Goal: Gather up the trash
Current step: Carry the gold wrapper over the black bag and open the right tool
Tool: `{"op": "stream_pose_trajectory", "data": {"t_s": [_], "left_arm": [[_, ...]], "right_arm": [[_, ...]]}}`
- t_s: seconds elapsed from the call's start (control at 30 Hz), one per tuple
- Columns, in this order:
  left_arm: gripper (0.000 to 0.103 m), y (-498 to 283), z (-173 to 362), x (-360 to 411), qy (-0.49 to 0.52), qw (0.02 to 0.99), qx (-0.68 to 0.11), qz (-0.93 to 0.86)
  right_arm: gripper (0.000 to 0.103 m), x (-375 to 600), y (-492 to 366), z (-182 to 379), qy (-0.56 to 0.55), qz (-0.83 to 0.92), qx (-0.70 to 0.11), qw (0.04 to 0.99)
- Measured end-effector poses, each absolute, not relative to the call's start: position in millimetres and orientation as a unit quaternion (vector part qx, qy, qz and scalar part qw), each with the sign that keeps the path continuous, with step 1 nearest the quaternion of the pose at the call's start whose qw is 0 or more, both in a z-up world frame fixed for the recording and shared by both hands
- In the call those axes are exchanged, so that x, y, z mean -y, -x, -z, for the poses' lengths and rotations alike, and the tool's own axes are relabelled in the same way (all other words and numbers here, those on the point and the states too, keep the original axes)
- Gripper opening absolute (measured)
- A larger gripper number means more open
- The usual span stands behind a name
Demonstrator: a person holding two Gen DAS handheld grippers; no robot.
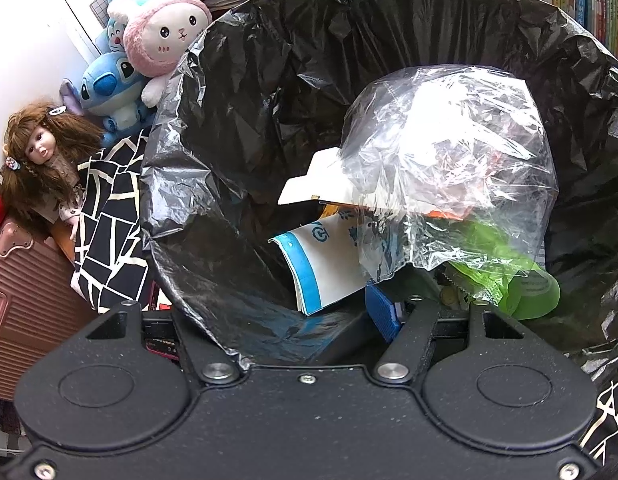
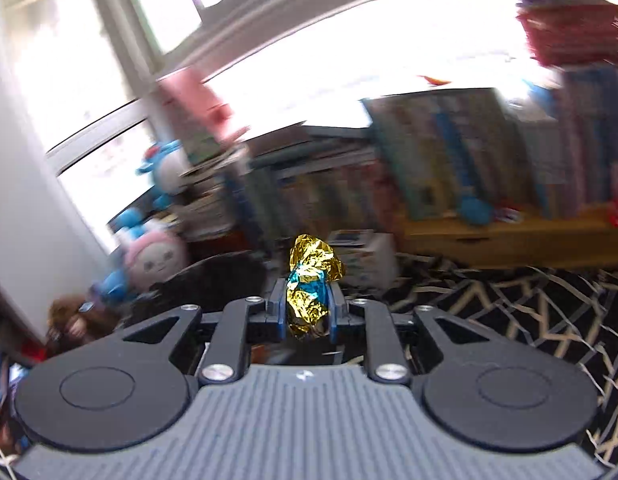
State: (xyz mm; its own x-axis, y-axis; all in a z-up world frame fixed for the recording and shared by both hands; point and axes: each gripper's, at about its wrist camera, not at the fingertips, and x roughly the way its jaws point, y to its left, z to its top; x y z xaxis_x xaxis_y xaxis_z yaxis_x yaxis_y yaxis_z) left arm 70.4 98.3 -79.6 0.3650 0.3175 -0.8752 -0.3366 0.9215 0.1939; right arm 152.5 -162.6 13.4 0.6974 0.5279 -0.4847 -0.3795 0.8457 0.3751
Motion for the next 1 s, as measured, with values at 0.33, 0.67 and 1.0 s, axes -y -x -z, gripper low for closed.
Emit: {"op": "stream_pose_trajectory", "data": {"t_s": [0.33,0.67,1.0], "left_arm": [[0.065,-68.7,79.6,-96.8,0.007,0.829,-0.524,-0.196],[0.065,-68.8,79.7,-96.5,0.005,0.830,-0.523,-0.195],[0.065,-68.8,79.6,-95.6,0.002,0.830,-0.523,-0.194]], "right_arm": [[0.027,85.5,-137.7,-6.8,-0.051,-0.320,-0.328,0.887],[0.056,74.1,-134.2,6.2,-0.033,-0.326,-0.349,0.878],[0.080,83.0,-130.3,3.9,-0.047,-0.317,-0.342,0.883]]}}
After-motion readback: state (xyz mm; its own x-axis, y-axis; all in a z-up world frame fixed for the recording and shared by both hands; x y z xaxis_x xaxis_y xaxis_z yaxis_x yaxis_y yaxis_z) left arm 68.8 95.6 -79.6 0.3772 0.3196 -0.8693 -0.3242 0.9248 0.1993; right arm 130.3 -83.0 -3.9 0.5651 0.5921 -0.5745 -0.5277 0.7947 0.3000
